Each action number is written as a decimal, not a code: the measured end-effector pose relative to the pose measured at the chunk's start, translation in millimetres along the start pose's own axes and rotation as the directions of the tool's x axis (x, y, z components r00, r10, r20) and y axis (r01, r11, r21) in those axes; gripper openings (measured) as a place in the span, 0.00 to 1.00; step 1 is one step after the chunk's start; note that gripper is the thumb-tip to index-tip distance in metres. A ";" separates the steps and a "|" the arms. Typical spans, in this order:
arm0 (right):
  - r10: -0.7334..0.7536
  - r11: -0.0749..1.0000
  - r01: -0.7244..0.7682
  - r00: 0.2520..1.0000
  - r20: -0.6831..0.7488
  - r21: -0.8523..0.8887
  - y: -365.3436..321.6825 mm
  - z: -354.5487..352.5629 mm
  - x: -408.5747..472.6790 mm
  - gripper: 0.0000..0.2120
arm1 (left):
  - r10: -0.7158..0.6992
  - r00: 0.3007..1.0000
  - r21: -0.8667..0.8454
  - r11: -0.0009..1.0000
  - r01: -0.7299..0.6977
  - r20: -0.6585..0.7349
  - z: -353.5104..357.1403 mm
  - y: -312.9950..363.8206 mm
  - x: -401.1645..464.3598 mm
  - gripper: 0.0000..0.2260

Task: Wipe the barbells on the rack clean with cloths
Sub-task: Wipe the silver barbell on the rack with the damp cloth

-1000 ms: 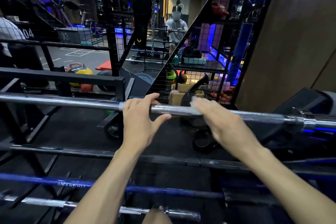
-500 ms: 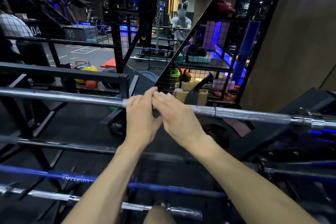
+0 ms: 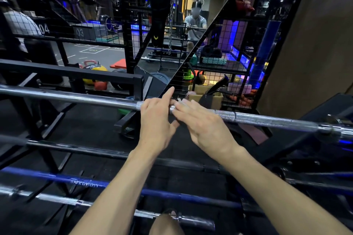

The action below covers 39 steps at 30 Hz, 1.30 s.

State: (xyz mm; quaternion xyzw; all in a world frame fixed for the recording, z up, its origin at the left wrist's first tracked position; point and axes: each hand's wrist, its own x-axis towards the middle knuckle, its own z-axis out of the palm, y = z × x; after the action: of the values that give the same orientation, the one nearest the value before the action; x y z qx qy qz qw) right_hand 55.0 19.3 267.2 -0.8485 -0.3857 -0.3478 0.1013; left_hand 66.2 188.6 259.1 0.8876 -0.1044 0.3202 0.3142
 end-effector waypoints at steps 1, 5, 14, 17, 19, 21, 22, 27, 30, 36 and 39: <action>-0.008 1.000 0.008 1.000 0.014 0.005 3.5 -3.5 0.0 0.28 | 0.005 1.000 -0.002 1.000 -0.005 -0.003 -0.8 -0.7 0.0 0.40; 0.019 1.000 -0.019 1.000 0.005 -0.020 24.2 -29.2 -31.4 0.26 | 0.058 0.997 -0.009 0.998 -0.059 -0.044 -1.5 -6.0 -0.2 0.41; 0.005 1.000 -0.005 1.000 0.007 0.017 -10.2 7.3 19.5 0.25 | 0.027 0.998 0.022 0.999 -0.026 -0.059 5.0 -5.0 -0.2 0.42; -0.012 1.000 0.011 0.999 0.038 0.011 2.0 -6.4 4.0 0.27 | 0.049 0.996 0.008 0.999 -0.048 -0.078 4.6 -9.3 0.2 0.42; 0.000 0.999 0.001 1.000 0.019 -0.042 17.3 -20.9 -23.4 0.25 | 0.072 0.994 -0.011 0.997 -0.073 -0.081 4.2 -10.0 0.9 0.43; 0.031 0.995 -0.033 0.999 -0.027 -0.098 25.4 -30.2 -46.1 0.23 | 0.075 0.993 -0.021 0.997 -0.077 -0.088 5.4 -7.9 1.8 0.44; 0.049 0.993 -0.055 0.997 -0.057 -0.106 25.7 -28.3 -50.3 0.23 | 0.069 0.994 -0.025 0.997 -0.071 -0.089 6.1 -6.5 1.9 0.44; 0.086 0.996 -0.085 0.990 -0.110 0.009 1.0 4.9 -1.2 0.20 | 0.007 0.997 -0.049 0.999 -0.011 -0.083 6.5 -0.9 0.1 0.41; 0.046 0.998 -0.045 0.998 -0.045 0.037 -6.2 3.2 14.5 0.20 | -0.011 0.997 -0.045 0.999 0.008 -0.077 3.5 -3.3 0.5 0.41; 0.266 0.962 -0.258 0.959 -0.096 0.092 37.0 -53.6 -52.2 0.19 | 0.061 0.993 -0.040 0.997 -0.065 -0.097 1.6 -3.8 0.4 0.39; 0.439 0.896 -0.442 0.869 -0.228 0.040 63.8 -96.4 -88.3 0.19 | 0.060 0.994 -0.035 0.997 -0.063 -0.087 3.1 -2.3 0.1 0.36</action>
State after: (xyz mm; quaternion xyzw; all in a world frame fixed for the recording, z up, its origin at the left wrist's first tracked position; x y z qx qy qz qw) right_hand 11.2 -118.2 285.4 -0.8682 -0.1655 -0.4146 0.2166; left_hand 68.7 188.5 256.2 0.8633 -0.1244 0.3654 0.3251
